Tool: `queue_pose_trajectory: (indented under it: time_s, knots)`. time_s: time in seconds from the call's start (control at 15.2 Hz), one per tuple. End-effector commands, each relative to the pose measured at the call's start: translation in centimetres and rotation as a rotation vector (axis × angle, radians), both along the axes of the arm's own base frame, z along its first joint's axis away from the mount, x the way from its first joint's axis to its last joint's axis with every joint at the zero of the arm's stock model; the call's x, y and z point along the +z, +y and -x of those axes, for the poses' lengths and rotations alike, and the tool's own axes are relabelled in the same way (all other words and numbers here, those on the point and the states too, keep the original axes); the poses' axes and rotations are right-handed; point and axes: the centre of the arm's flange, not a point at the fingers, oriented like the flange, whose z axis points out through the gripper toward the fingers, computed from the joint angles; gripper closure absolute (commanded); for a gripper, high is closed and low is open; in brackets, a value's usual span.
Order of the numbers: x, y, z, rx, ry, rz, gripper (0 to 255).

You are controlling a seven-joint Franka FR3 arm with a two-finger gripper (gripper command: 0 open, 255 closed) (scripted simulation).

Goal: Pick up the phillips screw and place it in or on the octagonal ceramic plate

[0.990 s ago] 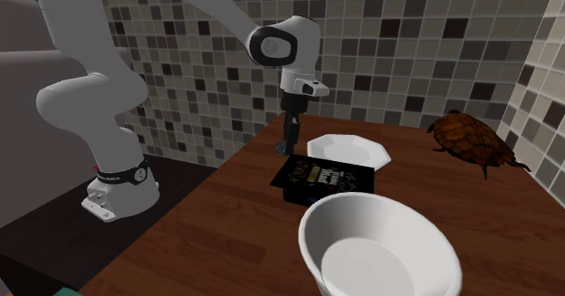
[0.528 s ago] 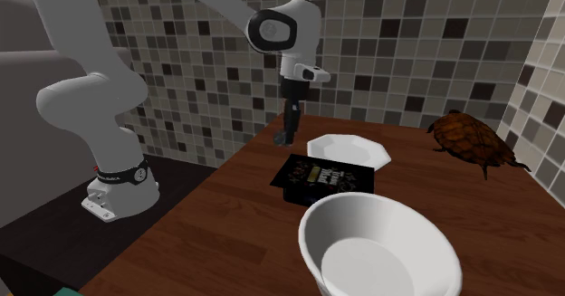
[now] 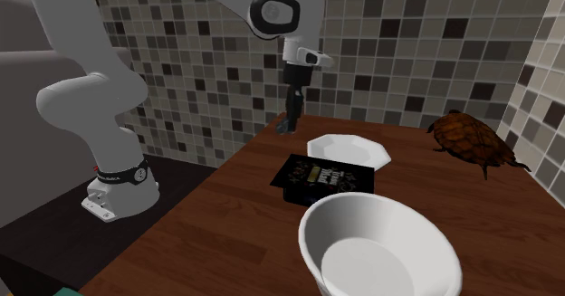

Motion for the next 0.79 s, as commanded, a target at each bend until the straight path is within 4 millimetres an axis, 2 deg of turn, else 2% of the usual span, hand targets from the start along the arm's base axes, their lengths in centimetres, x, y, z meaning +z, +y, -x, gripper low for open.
queue_pose_trajectory:
  time_s: [0.0, 0.66, 0.73]
  knots:
    - [0.2, 0.7, -1.9, 0.0, 0.001, 0.0, 255]
    - [0.0, 6.4, -13.8, 0.0, 0.001, 0.0, 255]
    - [-0.1, 7.4, -15.8, 0.0, 0.001, 0.0, 255]
